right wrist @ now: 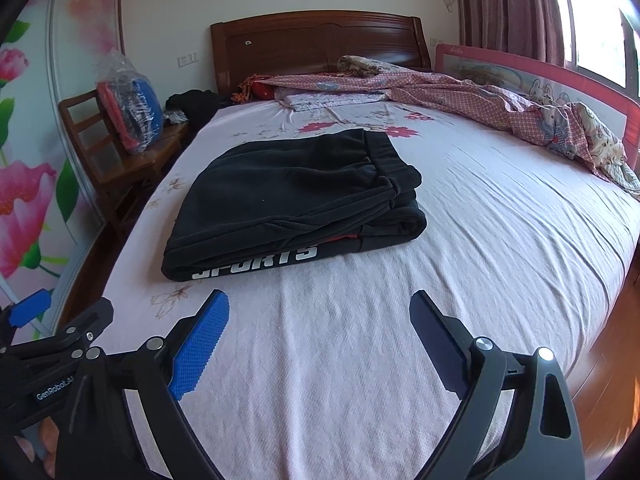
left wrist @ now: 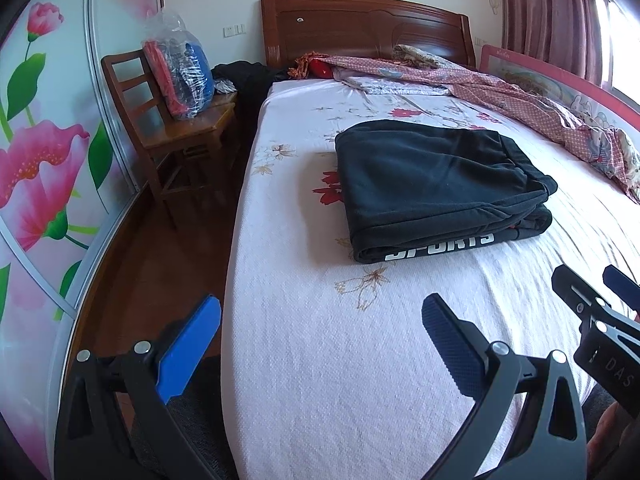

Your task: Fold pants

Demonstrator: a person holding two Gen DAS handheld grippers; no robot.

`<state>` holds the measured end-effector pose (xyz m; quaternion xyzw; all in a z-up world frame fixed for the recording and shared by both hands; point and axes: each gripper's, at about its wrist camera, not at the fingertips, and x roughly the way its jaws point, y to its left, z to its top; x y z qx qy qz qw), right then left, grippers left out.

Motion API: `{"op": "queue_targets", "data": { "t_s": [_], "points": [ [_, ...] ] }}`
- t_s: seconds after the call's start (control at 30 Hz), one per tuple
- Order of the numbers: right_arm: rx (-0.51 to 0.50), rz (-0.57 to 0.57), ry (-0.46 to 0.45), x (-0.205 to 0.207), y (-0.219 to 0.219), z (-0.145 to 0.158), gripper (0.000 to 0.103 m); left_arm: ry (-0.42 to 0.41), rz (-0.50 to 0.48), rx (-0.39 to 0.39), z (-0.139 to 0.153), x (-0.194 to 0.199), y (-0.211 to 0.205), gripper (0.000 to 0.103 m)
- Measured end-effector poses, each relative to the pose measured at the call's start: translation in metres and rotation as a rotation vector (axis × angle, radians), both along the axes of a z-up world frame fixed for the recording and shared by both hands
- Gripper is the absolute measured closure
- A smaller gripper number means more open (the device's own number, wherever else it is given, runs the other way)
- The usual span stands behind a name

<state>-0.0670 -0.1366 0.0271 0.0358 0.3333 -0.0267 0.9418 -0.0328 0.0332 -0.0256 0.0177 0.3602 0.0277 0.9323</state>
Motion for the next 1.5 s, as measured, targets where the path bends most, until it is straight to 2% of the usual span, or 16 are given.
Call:
{"op": "queue_targets", "data": {
  "t_s": [1.5],
  "points": [
    [0.028, 0.032, 0.039, 0.0015, 0.0034, -0.0066, 0.012, 0.018, 0.001, -0.012, -0.0034, 0.0031, 0.0007, 0.002]
  ]
}}
